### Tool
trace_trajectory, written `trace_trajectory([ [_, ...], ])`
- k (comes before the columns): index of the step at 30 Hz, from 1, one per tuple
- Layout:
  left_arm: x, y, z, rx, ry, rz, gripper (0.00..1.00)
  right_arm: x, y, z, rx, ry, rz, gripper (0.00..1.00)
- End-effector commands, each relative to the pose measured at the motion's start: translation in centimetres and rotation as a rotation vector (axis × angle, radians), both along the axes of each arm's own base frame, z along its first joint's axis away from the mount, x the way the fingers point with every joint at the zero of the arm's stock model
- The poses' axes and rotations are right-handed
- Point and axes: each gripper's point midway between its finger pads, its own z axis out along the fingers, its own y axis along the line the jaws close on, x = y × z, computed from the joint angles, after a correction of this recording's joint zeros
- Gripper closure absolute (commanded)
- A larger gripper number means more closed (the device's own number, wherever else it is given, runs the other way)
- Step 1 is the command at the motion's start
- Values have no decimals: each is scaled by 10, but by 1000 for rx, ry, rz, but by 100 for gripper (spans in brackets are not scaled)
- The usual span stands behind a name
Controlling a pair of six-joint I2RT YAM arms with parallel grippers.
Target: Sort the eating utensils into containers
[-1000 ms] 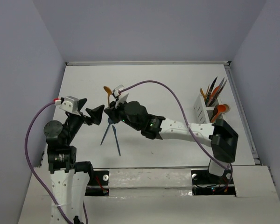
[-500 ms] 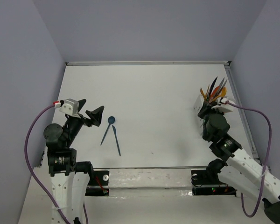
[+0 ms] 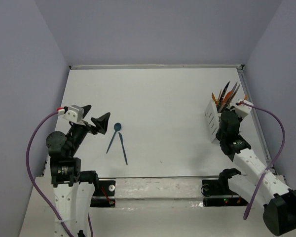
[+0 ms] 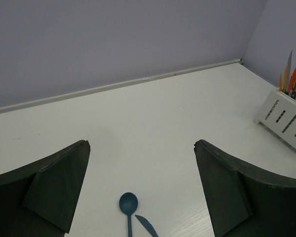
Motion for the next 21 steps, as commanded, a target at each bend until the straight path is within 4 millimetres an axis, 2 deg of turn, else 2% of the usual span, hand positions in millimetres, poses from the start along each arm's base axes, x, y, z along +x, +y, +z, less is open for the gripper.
trace_trajectory([
  [1,-2,-3,4,14,-32,-20,1,10,1,8,23,-52,6,100],
  [7,-2,-4,3,15,-31,-21,1,11,2,-14,49,-40,0,100],
  [12,-2,-3,3,15,-28,-18,1,9,2,-41,88,-8,-24,100],
  [21,-1,-2,3,17,-30,-15,1,5,-5,-55,84,16,-80,97],
])
